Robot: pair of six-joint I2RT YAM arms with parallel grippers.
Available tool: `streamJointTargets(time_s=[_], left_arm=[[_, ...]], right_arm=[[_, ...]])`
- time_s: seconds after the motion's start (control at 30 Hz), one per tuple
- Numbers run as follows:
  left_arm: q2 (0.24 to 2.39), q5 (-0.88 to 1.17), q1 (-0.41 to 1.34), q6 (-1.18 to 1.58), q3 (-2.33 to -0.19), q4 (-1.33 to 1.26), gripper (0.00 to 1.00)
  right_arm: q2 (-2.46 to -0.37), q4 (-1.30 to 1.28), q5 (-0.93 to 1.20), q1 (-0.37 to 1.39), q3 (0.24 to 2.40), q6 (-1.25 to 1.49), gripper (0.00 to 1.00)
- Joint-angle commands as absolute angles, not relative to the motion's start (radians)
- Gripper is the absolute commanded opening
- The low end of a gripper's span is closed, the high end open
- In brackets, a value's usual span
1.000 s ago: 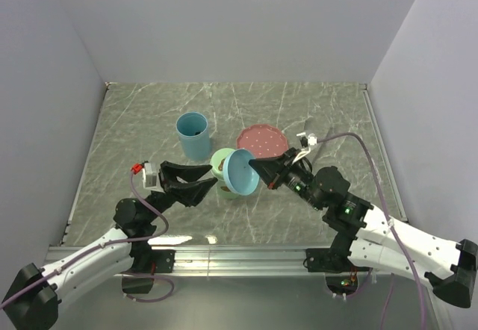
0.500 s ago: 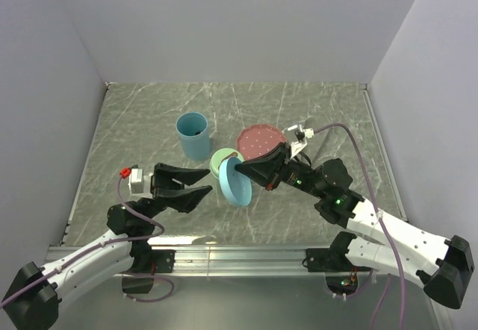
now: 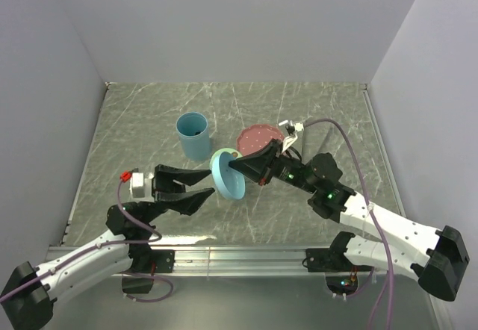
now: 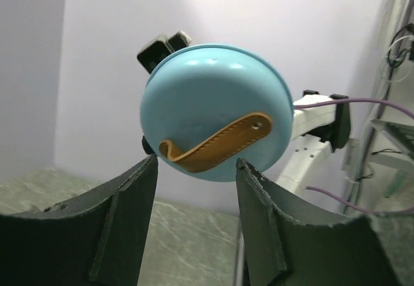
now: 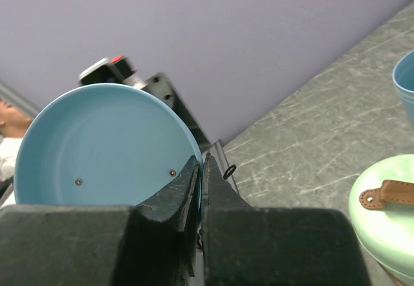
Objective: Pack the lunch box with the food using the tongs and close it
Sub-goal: Pass the lid of the lunch box from the right arm to the left
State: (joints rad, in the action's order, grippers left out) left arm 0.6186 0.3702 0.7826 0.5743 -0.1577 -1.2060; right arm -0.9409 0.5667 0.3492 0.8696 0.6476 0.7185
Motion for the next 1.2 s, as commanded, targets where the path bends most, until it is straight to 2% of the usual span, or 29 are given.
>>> streamJointTargets(time_s=[0.0,0.2,0.23,0.73,1.17], left_arm=[[0.568,0.282,0.813,0.394,-0.19,-1.12,0.58],[0.589,0.219,0.841,0.252,-0.195,-1.049,0.59],[0.604,0.21,0.845,0.239,-0.193,-1.048,0.61],[0.623,0.003,0.971,0.02,-0.14,-1.175,0.67],[0.716,-0.195,1.186,-0.259,-0.178,-1.224,0.7]], right_arm=[[-0.96,0.561,0.301,0.861,0.722,0.745,0.0],[-1.009,0.597,0.333,0.861,0.744,0.772,0.0],[-1.018,0.594,0.333,0.861,0.749,0.775,0.0],[-1.068,0.592,0.386,0.854,0.767,0.799,0.0],[-1.089,0.612,0.433,0.825,0.755,0.819,0.0]])
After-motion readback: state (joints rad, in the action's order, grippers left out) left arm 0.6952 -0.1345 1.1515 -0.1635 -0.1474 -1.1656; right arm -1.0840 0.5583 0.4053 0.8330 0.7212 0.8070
